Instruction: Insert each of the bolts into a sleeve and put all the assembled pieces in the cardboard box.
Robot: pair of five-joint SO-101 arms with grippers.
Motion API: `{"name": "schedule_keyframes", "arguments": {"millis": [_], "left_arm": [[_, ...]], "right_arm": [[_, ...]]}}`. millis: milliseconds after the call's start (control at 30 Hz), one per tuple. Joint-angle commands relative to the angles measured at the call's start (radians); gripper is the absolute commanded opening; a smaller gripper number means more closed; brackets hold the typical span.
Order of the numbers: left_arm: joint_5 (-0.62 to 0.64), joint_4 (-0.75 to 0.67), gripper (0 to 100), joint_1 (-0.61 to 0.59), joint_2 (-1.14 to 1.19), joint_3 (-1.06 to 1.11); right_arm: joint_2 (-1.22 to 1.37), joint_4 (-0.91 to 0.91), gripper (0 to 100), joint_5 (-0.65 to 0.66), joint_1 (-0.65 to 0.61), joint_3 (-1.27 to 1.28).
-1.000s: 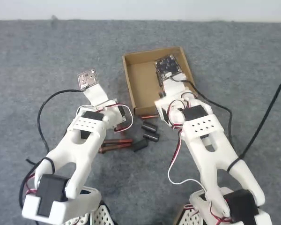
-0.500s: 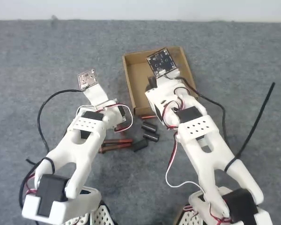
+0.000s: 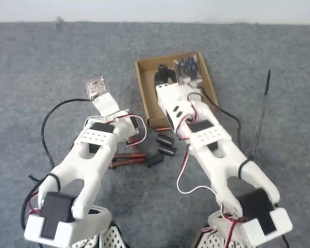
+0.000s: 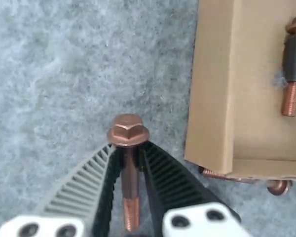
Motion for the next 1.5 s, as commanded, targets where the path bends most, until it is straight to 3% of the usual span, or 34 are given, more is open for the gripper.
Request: {"name": "schedule_keyframes", "arguments": {"millis": [0, 133, 667, 933, 1467], "left_arm": [[-0.012, -0.029, 1, -0.006, -0.066, -0.005], [-0.012, -0.029, 1, -0.005, -0.066, -0.005], [-0.012, -0.029, 1, -0.008, -0.066, -0.005], [-0.012, -0.029, 1, -0.008, -0.068, 0.004], [-0.012, -0.13, 1, 0.017, -0.155, -0.058]], "right_arm": [[-0.022, -0.291, 2.8, -0.017, -0.005, 0.107], [-0.022, -0.493, 2.5, 0.005, -0.004, 0.265], [-0.022, -1.0, 2.7, 0.003, -0.005, 0.75], [-0.012, -1.136, 2.8, 0.003, -0.005, 0.875], [0.101, -1.11, 2.8, 0.002, -0.077, 0.87]]}}
